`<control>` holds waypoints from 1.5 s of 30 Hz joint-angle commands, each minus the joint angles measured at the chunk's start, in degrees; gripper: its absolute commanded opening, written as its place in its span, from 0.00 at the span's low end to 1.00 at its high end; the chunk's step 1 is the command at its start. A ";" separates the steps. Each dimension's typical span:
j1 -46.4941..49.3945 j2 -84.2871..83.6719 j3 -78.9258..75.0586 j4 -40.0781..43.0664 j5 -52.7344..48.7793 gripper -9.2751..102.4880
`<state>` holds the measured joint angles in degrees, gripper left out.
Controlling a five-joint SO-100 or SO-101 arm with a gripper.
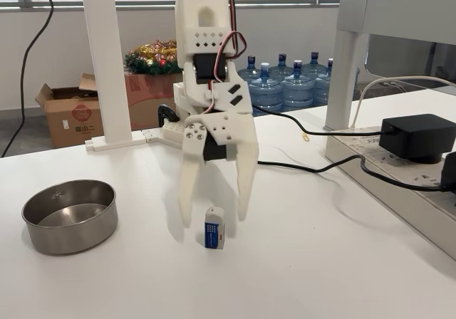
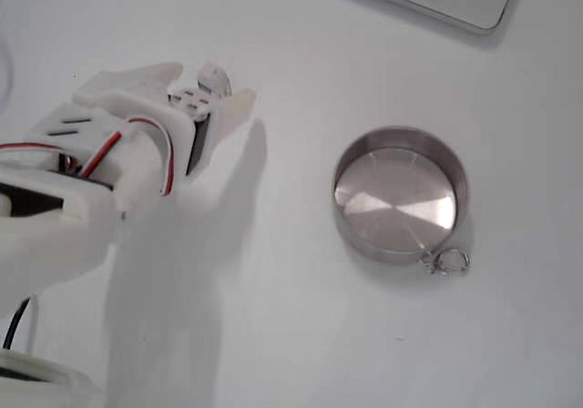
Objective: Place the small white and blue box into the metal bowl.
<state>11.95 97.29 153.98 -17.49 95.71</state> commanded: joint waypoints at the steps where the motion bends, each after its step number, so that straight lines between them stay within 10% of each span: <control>1: 0.44 -0.79 -2.46 -0.97 0.53 0.34; 45: 2.20 -5.27 -5.98 -0.97 -0.18 0.33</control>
<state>14.41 92.64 150.73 -17.67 95.71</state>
